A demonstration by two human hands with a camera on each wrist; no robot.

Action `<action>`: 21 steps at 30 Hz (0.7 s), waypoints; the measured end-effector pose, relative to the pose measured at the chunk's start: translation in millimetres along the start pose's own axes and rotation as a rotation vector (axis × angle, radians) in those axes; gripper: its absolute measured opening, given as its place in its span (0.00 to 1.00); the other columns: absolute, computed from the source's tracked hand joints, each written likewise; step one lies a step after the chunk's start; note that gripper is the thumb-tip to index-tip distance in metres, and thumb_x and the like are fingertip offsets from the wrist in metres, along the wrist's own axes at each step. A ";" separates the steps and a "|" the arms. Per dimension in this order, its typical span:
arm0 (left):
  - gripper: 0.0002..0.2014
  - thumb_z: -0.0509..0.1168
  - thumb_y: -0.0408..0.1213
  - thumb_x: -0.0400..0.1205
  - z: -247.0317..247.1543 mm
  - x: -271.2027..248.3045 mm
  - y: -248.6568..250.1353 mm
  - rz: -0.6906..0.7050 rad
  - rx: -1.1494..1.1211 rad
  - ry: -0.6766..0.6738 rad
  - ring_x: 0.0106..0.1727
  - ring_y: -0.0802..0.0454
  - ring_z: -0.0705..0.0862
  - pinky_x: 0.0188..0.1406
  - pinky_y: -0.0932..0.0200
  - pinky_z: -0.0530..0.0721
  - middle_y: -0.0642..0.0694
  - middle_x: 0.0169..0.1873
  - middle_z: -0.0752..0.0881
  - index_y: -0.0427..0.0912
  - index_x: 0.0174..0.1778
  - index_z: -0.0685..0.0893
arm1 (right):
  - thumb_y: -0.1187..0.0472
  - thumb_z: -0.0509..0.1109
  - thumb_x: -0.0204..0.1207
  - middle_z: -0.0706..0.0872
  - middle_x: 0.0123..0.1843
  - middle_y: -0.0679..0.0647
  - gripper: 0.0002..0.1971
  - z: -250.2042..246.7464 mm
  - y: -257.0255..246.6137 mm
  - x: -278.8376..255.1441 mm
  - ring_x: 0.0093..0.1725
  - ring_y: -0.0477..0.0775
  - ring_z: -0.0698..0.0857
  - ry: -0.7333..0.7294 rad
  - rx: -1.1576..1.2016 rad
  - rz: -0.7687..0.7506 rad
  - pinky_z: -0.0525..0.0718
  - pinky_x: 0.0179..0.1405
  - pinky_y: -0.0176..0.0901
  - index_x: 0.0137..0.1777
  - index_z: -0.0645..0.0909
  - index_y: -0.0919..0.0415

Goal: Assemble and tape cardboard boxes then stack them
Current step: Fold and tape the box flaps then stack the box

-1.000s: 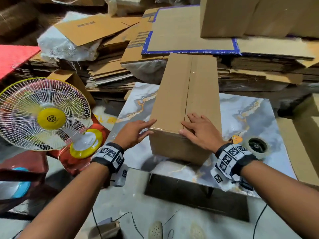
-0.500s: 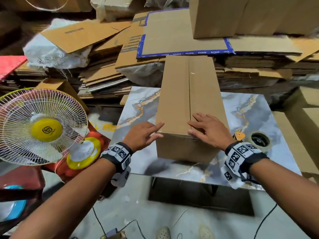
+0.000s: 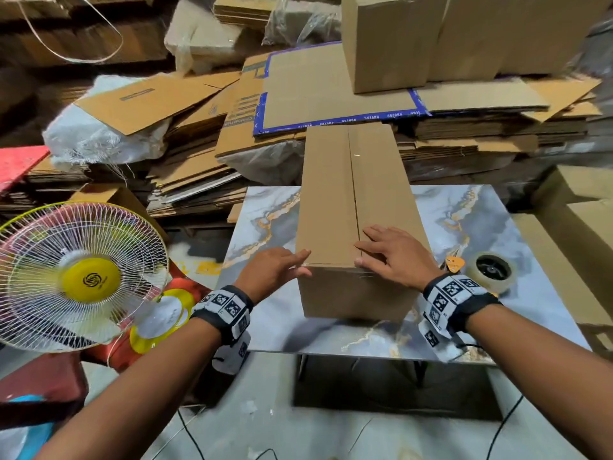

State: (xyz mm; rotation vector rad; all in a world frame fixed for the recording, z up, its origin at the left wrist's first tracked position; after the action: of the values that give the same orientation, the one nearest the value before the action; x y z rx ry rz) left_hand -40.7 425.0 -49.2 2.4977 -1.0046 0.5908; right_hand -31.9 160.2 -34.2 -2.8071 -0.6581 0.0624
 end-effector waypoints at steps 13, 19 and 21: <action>0.31 0.54 0.61 0.89 14.2 33.2 25.6 0.121 0.090 -0.114 0.69 0.33 0.80 0.67 0.38 0.82 0.31 0.68 0.82 0.38 0.69 0.86 | 0.19 0.26 0.71 0.72 0.85 0.52 0.53 -3.3 -1.7 -1.7 0.85 0.53 0.66 0.011 0.006 0.000 0.60 0.83 0.52 0.77 0.79 0.42; 0.33 0.58 0.63 0.85 36.7 24.0 14.6 0.108 0.059 -0.101 0.73 0.30 0.80 0.70 0.30 0.80 0.31 0.70 0.83 0.38 0.73 0.83 | 0.23 0.32 0.76 0.70 0.86 0.51 0.46 -0.3 -0.5 0.3 0.86 0.52 0.64 -0.007 -0.033 0.007 0.59 0.83 0.51 0.79 0.77 0.43; 0.37 0.62 0.65 0.81 36.6 24.1 12.4 0.145 0.055 -0.164 0.76 0.30 0.77 0.74 0.29 0.76 0.31 0.74 0.79 0.41 0.78 0.77 | 0.22 0.26 0.74 0.70 0.85 0.51 0.50 0.1 -0.2 -0.1 0.86 0.52 0.64 -0.006 -0.033 0.003 0.60 0.84 0.52 0.79 0.77 0.43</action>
State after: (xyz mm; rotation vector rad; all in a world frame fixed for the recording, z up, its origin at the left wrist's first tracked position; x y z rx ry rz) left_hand -25.2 385.4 -65.1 2.5701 -1.2552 0.4673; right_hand -32.1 160.3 -34.3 -2.8405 -0.6617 0.0608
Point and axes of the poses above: each hand's wrist, its own x-axis towards the middle knuckle, its own z-axis out of the palm, y = z × x, the point moved 5 cm from there along x, towards the middle knuckle
